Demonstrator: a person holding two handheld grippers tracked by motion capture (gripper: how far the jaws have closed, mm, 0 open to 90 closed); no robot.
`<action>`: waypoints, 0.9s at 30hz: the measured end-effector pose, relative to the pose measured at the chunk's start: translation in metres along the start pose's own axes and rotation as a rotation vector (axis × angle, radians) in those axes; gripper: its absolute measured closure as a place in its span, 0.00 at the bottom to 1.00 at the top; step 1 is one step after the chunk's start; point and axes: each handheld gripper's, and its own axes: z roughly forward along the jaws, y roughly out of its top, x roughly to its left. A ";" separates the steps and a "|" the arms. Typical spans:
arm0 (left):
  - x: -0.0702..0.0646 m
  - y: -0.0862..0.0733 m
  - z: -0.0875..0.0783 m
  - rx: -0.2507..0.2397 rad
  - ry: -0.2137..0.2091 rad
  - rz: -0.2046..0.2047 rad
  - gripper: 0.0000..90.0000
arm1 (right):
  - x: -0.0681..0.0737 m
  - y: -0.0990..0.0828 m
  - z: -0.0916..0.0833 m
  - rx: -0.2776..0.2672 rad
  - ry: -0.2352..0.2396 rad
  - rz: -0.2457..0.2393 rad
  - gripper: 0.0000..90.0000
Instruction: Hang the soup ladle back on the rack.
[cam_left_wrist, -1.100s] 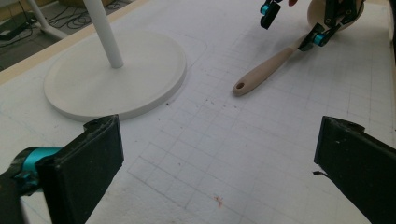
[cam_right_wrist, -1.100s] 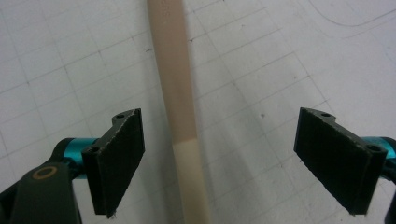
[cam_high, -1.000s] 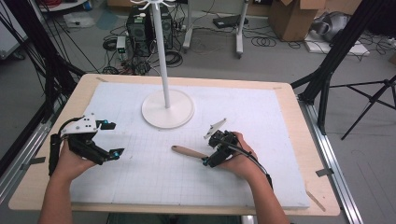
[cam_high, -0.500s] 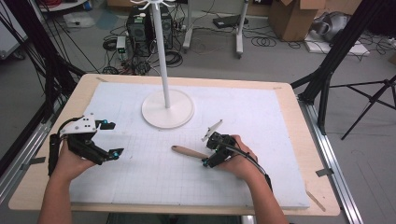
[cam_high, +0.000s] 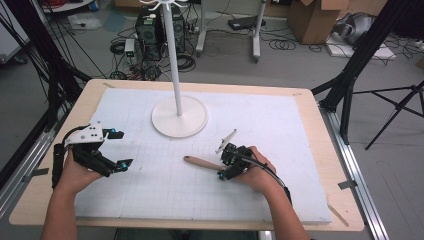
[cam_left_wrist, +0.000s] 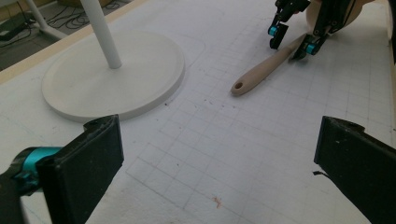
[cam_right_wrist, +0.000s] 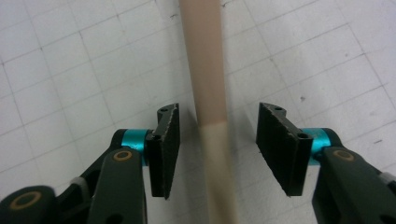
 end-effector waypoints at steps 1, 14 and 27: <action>0.000 0.000 0.000 -0.001 0.000 -0.001 0.02 | 0.000 0.000 0.000 0.000 0.000 -0.001 0.58; 0.000 0.000 0.001 0.005 0.000 0.001 0.02 | 0.003 0.000 -0.002 0.014 0.024 -0.027 0.78; -0.001 0.001 -0.001 0.000 0.000 0.003 0.02 | 0.004 -0.001 -0.003 0.015 0.012 -0.041 0.85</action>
